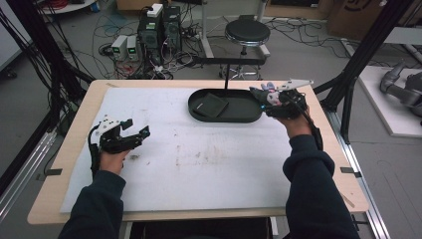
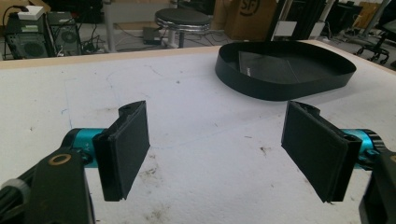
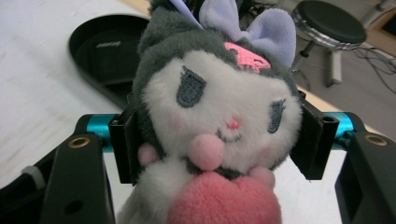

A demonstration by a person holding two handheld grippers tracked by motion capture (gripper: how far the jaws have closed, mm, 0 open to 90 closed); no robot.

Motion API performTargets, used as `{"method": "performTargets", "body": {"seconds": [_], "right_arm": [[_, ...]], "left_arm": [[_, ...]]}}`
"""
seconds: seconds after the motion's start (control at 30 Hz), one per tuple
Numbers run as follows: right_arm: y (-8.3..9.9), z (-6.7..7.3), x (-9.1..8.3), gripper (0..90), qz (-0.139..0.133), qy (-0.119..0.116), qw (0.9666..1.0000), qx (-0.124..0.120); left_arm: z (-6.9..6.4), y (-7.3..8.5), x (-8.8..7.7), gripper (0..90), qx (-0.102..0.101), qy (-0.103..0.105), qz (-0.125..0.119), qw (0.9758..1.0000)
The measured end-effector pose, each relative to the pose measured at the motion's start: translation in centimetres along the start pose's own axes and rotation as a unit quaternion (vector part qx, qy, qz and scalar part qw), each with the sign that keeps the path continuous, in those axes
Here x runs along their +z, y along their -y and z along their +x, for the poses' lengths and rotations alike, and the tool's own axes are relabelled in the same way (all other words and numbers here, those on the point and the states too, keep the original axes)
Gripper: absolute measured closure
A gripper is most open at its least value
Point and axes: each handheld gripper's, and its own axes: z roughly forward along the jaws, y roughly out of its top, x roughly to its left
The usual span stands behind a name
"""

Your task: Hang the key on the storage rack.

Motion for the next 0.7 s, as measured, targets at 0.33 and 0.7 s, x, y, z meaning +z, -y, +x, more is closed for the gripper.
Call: {"method": "performTargets", "body": {"seconds": [0.33, 0.7], "right_arm": [[-2.8, -2.5, 2.5, 32.2, 0.019, 0.044, 0.9987, 0.016], [-3.8, -4.3, 4.8, 32.6, 0.047, 0.08, 0.9948, 0.043]], "left_arm": [[0.0, 0.0, 0.0, 23.3, -0.002, 0.002, -0.002, 1.0], [0.1, 0.0, 0.0, 23.3, -0.002, 0.004, -0.002, 1.0]]}}
